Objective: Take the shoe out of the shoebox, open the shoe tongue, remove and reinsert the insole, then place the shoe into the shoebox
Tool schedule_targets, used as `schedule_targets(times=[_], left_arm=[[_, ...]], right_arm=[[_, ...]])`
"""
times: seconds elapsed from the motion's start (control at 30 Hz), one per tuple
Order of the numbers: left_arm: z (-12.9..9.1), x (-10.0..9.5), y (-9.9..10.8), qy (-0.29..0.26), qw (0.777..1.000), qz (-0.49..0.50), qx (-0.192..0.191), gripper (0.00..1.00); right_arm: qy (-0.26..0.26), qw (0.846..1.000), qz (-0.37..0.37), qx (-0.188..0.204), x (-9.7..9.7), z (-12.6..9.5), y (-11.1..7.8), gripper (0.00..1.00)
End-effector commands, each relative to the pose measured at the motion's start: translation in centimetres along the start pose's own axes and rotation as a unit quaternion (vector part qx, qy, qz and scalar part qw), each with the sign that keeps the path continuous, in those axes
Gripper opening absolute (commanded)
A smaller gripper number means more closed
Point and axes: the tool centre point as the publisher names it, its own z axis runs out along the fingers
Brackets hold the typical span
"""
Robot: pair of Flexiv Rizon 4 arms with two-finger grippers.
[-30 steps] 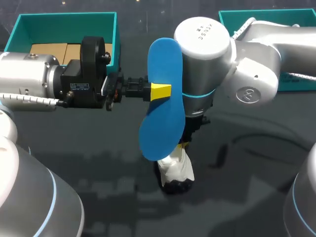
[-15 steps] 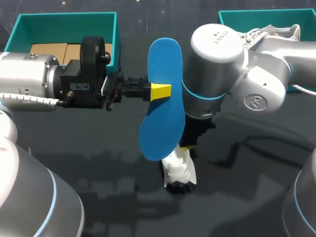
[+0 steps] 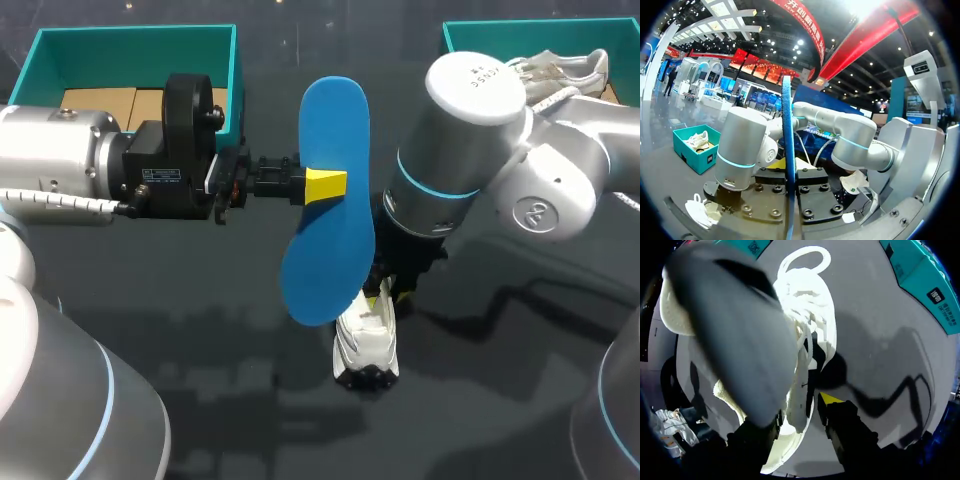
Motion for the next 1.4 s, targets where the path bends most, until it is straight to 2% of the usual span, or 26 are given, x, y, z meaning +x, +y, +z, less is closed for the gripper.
schedule_targets(times=[0.03,0.23,0.33,0.43,0.47,0.93,1.03,1.1,1.23,1.4], left_arm=[[0.2,0.0,0.1,0.000,1.000,0.000,0.001,0.00],[0.2,0.0,0.1,0.000,1.000,0.000,0.001,0.00],[0.2,0.0,0.1,0.000,1.000,0.000,0.001,0.00],[0.2,0.0,0.1,0.000,1.000,0.000,0.001,0.00],[0.2,0.0,0.1,0.000,1.000,0.000,0.001,0.00],[0.2,0.0,0.1,0.000,1.000,0.000,0.001,0.00],[0.2,0.0,0.1,0.000,1.000,0.000,0.001,0.00],[0.2,0.0,0.1,0.000,1.000,0.000,0.001,0.00],[0.2,0.0,0.1,0.000,1.000,0.000,0.001,0.00],[0.1,-0.7,0.0,-0.043,0.990,0.133,-0.004,0.00]], right_arm=[[0.008,1.000,-0.009,-0.014,-0.3,-1.5,-0.4,1.00],[0.042,0.996,-0.041,-0.061,-0.3,-4.9,-1.4,1.00],[0.065,0.994,-0.069,-0.062,-0.5,-7.1,-1.6,1.00],[0.101,0.988,-0.105,-0.045,-0.8,-9.0,-1.3,1.00],[0.118,0.985,-0.126,-0.028,-0.8,-9.5,-0.9,1.00],[0.118,0.985,-0.126,-0.028,-0.8,-9.5,-0.9,1.00],[0.178,0.972,-0.141,-0.062,-0.5,-10.1,-0.2,1.00],[0.211,0.966,-0.132,-0.062,-0.6,-10.5,0.1,1.00],[0.242,0.959,-0.122,-0.085,-0.6,-11.8,0.6,1.00],[0.274,0.949,-0.117,-0.106,-0.5,-13.4,0.9,1.00]])
